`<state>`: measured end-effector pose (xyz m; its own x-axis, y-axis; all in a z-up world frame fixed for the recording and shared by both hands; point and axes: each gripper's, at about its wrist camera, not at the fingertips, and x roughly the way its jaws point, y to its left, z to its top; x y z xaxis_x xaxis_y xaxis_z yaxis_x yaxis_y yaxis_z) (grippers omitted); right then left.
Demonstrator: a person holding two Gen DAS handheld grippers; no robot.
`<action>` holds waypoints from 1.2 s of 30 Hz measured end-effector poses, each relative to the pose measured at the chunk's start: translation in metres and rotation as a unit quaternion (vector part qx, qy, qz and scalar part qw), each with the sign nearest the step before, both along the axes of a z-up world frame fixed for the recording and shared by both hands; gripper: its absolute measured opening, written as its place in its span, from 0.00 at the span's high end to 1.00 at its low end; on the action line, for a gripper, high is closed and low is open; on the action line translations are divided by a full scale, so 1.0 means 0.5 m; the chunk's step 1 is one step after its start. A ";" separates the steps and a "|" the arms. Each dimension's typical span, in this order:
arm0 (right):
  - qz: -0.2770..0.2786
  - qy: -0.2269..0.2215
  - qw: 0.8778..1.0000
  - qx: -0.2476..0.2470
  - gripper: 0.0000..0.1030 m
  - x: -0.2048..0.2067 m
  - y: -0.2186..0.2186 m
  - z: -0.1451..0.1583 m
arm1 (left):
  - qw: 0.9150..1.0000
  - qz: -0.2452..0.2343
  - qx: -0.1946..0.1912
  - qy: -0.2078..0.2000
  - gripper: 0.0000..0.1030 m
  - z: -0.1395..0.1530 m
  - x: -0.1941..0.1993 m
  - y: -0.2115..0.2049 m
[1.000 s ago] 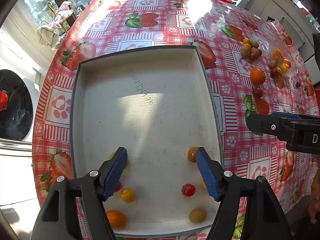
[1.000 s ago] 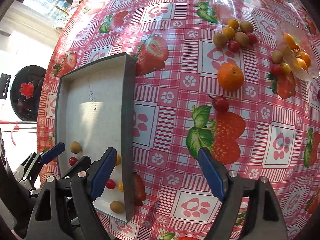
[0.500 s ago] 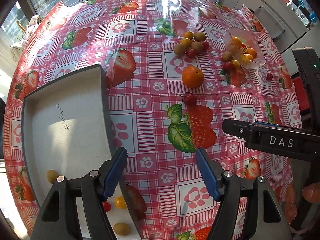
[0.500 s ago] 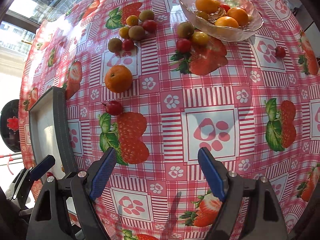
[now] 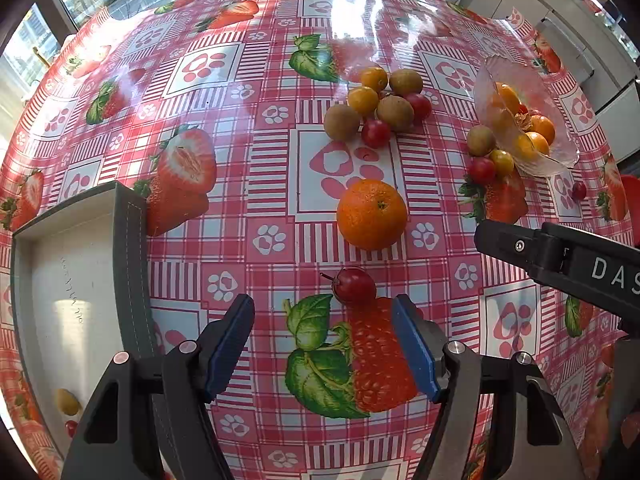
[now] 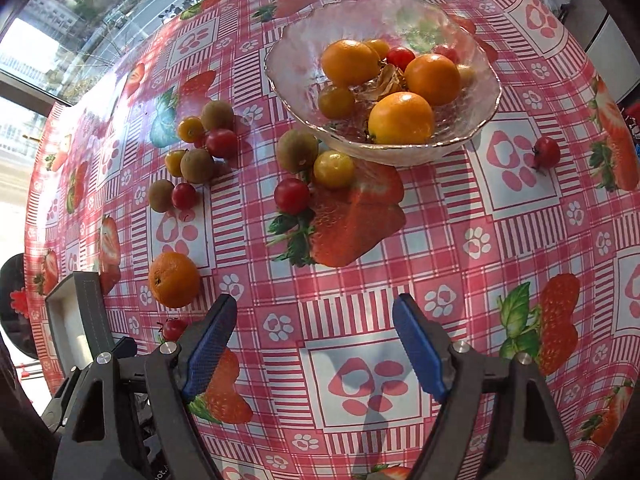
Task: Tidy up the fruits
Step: 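Move both open grippers back toward the red cherry tomatoes, then grasp a red cherry tomato with the left gripper while the right grasps another, then carry both red cherry tomatoes over the grey tray and open both grippers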
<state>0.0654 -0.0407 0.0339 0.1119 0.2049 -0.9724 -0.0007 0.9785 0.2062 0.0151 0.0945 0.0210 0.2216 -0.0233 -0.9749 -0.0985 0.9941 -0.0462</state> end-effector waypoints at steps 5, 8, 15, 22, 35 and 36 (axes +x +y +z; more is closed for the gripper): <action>0.003 -0.014 1.000 -0.002 0.31 0.030 0.015 -0.013 | 1.000 0.008 0.006 0.006 0.30 -0.027 0.018 -0.003; 0.013 -0.031 0.999 -0.004 0.33 0.049 0.029 -0.012 | 1.000 0.005 0.019 0.000 0.30 -0.031 0.018 -0.010; 0.028 -0.048 0.998 -0.009 0.79 0.088 0.057 -0.017 | 1.000 0.010 0.022 -0.006 0.36 -0.030 0.012 -0.015; 0.025 -0.035 0.999 0.025 0.79 0.053 0.025 -0.005 | 1.000 -0.002 -0.012 -0.009 0.71 -0.011 0.002 0.002; 0.013 0.014 0.998 0.054 0.79 -0.067 -0.046 0.000 | 0.998 -0.030 -0.044 0.014 0.71 -0.011 -0.066 0.021; 0.013 0.016 0.998 0.054 0.79 -0.075 -0.050 0.001 | 0.998 -0.030 -0.047 0.015 0.71 -0.009 -0.071 0.023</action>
